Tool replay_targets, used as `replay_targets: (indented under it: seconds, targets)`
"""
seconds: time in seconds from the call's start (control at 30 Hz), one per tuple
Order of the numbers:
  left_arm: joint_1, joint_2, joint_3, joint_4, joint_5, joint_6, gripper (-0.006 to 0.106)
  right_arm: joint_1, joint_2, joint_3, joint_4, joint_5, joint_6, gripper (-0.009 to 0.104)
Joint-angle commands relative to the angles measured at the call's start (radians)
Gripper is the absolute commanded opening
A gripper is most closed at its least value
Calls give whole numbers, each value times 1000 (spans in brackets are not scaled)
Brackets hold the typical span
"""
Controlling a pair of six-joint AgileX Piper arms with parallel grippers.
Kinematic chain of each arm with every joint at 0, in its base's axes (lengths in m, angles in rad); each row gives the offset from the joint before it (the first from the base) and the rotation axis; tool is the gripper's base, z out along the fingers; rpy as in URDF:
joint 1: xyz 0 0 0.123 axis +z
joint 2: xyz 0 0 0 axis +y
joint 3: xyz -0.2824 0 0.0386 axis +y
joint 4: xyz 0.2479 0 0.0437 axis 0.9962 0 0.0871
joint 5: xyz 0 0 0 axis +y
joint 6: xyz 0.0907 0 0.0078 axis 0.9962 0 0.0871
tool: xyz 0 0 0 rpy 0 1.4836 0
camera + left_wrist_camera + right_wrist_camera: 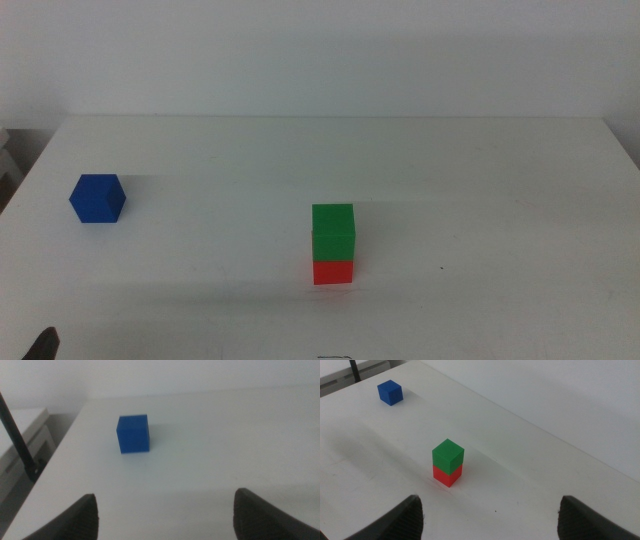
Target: Stack red cubes first, then green, then blue cubes in a specific spot.
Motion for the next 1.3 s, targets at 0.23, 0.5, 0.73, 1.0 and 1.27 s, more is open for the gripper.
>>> replay_targets:
  seconds: [0.23, 0.5, 0.73, 1.0, 1.27]
  targets:
    - [-5, 578, -518, -8, 149, -5, 91, -7, 7, -23, -9, -72, -8, 83]
    - [-5, 971, -874, -41, 528, -5, 91, -7, 8, -21, -6, -69, -8, 83]
    - [-5, 1136, -971, -161, 605, -15, 91, -7, 8, -21, -6, -69, -8, 82]
    - [49, 1332, -1145, -83, 657, 2, 91, -7, 9, -21, -6, -69, -8, 82]
    - [109, 1631, -1446, -79, 751, 132, 91, -7, 8, -21, -6, -69, -8, 82]
